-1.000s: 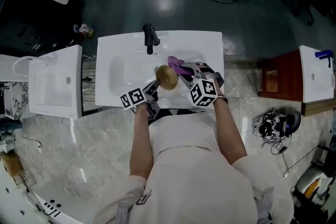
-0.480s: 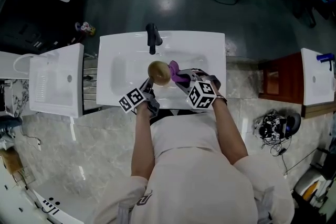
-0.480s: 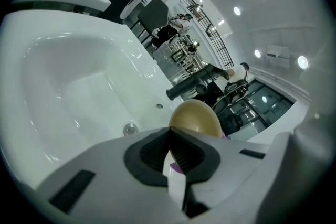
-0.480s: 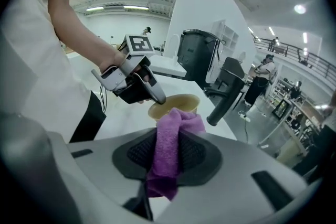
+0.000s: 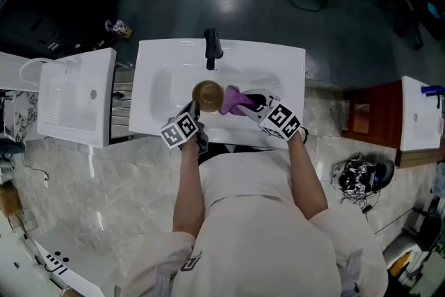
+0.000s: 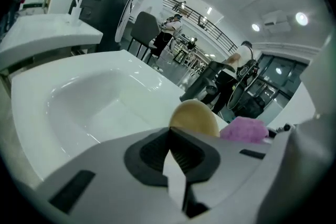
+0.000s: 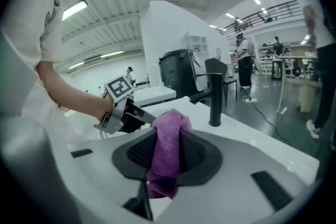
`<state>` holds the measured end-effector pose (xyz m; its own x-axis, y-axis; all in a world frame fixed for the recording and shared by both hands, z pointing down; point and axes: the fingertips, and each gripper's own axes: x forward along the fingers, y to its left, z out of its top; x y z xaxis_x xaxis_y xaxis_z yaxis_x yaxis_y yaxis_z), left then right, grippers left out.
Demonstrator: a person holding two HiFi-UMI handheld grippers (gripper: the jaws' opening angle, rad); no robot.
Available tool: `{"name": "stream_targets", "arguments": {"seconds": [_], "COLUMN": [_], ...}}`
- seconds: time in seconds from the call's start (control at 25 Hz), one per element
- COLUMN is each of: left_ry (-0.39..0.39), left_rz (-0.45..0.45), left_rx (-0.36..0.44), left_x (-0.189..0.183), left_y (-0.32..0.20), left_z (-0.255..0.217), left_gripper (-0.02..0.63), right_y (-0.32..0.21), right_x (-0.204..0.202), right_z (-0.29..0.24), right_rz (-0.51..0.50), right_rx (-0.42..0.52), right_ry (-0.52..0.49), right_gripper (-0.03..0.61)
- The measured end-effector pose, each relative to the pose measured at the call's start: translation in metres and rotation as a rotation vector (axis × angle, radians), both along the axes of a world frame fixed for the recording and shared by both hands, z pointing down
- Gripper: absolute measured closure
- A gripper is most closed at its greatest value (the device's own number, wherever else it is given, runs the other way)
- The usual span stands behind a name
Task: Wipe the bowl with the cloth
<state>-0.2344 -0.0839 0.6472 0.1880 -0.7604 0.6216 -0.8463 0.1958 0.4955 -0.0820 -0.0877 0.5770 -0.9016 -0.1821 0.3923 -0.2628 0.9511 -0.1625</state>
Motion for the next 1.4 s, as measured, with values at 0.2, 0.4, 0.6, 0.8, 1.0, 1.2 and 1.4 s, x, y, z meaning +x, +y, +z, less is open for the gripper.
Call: {"name": "stream_targets", "arguments": {"seconds": [0.2, 0.4, 0.6, 0.8, 1.0, 1.2, 1.4], "left_ry": [-0.105, -0.134, -0.164, -0.173, -0.164, -0.158, -0.158], "left_rz": [0.048, 0.051, 0.103, 0.169, 0.210, 0.235, 0.241], "left_rx": [0.004, -0.009, -0.029, -0.052, -0.067, -0.074, -0.091], "left_x": [-0.004, -0.014, -0.016, -0.008, -0.001, 0.003, 0.002], "left_y": [-0.006, -0.015, -0.025, -0.023, -0.020, -0.020, -0.016], "left_z": [-0.006, -0.008, -0.008, -0.003, 0.001, 0.002, 0.006], "left_gripper": [0.604, 0.604, 0.604, 0.604, 0.604, 0.604, 0.604], "right_y": [-0.043, -0.065, -0.074, -0.068, -0.064, -0.061, -0.062], "right_x": [0.033, 0.060, 0.076, 0.065, 0.051, 0.045, 0.047], "right_z": [0.005, 0.028, 0.047, 0.055, 0.052, 0.053, 0.055], "right_rz": [0.271, 0.448, 0.562, 0.543, 0.505, 0.495, 0.504], "right_rx": [-0.048, -0.090, -0.136, -0.145, -0.133, -0.139, -0.131], "right_ry": [-0.032, 0.038, 0.086, 0.114, 0.129, 0.138, 0.157], "right_gripper": [0.488, 0.486, 0.486, 0.486, 0.486, 0.486, 0.486]}}
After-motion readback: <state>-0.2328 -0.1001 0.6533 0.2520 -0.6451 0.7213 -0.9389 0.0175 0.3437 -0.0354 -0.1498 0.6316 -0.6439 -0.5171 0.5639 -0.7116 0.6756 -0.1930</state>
